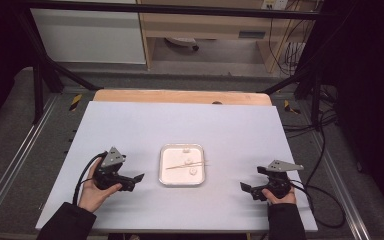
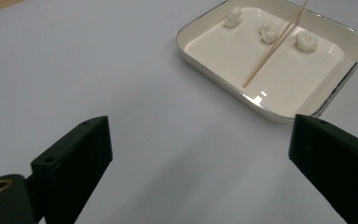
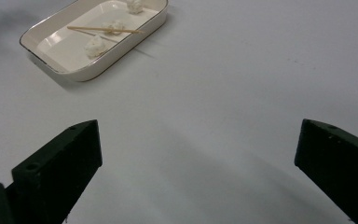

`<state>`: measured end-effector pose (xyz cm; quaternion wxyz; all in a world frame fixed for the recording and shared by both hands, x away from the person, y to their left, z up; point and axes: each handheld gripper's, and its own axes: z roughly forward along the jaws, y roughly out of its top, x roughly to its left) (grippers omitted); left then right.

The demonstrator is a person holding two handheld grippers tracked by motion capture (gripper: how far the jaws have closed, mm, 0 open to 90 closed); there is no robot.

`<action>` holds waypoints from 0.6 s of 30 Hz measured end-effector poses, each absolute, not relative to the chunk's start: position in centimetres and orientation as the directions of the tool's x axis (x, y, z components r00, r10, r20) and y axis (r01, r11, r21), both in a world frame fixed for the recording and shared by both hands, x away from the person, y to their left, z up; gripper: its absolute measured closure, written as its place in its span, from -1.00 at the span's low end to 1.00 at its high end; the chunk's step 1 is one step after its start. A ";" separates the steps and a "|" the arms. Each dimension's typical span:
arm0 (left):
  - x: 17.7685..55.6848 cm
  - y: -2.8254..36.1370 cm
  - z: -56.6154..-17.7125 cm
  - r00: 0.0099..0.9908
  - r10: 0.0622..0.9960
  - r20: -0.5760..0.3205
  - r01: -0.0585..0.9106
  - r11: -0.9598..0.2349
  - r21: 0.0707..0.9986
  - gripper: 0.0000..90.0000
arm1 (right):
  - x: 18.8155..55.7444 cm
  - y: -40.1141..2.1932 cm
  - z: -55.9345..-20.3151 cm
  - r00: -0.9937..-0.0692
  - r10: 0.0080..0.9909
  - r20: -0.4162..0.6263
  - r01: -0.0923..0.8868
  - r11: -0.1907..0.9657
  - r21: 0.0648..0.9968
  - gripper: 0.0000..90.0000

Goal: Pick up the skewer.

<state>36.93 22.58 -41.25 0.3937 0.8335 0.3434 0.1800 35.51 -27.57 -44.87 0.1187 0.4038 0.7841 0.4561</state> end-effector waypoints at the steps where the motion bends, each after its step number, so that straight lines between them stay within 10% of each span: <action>1: 37.0 22.2 -41.2 0.704 0.709 0.033 0.428 -0.461 0.777 -0.87 | 35.5 -27.6 -44.9 -0.646 0.742 0.182 0.525 0.258 0.811 -0.97; 18: 39.6 15.2 -40.9 0.761 0.645 0.072 0.398 -0.551 0.734 -0.68 | 35.6 -27.4 -45.0 -0.650 0.739 0.178 0.528 0.270 0.805 -0.97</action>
